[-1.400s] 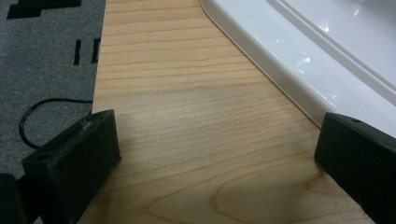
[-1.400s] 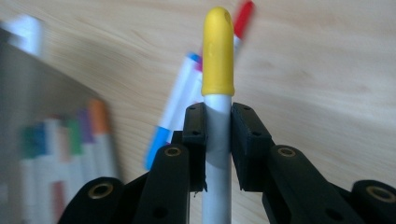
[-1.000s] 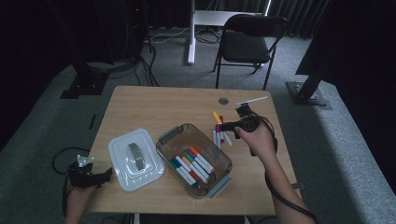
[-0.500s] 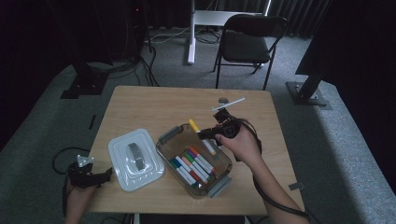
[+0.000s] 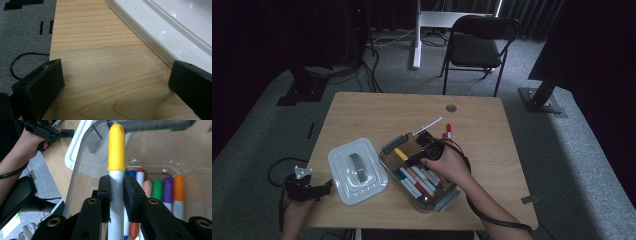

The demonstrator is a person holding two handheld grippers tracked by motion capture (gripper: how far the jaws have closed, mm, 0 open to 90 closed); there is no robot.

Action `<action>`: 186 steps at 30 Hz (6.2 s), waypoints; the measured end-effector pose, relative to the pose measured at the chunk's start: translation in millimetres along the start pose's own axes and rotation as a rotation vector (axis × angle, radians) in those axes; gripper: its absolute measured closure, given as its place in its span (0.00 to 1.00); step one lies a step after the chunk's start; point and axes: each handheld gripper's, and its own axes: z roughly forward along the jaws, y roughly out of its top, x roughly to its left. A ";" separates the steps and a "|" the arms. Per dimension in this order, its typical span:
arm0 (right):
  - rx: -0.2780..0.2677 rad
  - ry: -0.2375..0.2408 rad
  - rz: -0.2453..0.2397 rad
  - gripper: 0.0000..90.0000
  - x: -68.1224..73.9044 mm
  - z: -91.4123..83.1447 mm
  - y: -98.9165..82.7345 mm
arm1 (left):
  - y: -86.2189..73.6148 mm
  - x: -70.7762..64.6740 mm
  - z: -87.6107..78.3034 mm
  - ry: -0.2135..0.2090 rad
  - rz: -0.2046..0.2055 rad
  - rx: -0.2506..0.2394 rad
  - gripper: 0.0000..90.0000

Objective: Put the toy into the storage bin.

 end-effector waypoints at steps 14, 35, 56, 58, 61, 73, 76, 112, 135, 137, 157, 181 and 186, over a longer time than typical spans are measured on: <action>0.123 0.006 -0.014 0.85 3.5 42.0 -4.2 | 0.0 -0.1 0.0 0.000 -0.001 0.000 0.01; 0.294 -0.034 -0.036 0.85 6.7 81.0 -11.3 | 0.0 0.0 0.0 0.000 0.000 0.001 0.01; 0.225 -0.006 -0.022 0.80 -0.6 58.5 -14.7 | 0.0 -0.1 0.0 0.000 -0.001 0.000 0.00; 0.195 0.002 -0.020 0.80 -1.5 46.2 -13.2 | 0.0 -0.2 0.1 0.000 -0.003 -0.001 0.01; 0.161 0.013 -0.017 0.79 -4.2 35.2 -12.2 | 0.0 -0.1 0.0 0.000 -0.001 0.000 0.01; -0.065 -0.035 0.050 0.69 -46.4 -34.0 -19.9 | 0.0 0.1 -0.1 0.000 0.001 0.001 0.01; -0.101 -0.048 0.069 0.66 -58.3 -43.5 -23.6 | 0.0 0.0 -0.1 0.000 0.000 0.001 0.00; -0.176 -0.348 0.356 0.68 -197.8 -13.8 -36.6 | 0.0 0.0 0.0 0.000 -0.001 0.001 0.01; -0.074 -0.439 0.457 0.77 -224.7 14.5 -31.0 | -0.1 -0.1 -0.1 0.000 0.000 0.001 0.01; -0.061 -0.446 0.458 0.77 -226.9 14.8 -32.1 | -0.1 -0.1 0.0 0.000 0.000 0.001 0.01; -0.122 -0.406 0.492 0.85 -222.1 -17.5 -39.1 | 0.0 -0.1 0.0 0.000 0.000 0.001 0.00; -0.255 -0.205 0.253 0.85 -109.9 -81.9 -31.7 | 0.0 0.0 0.0 0.000 0.000 0.001 0.01; -0.245 -0.160 0.209 0.85 -93.0 -78.3 -26.9 | 0.0 0.0 0.0 0.000 0.000 0.001 0.00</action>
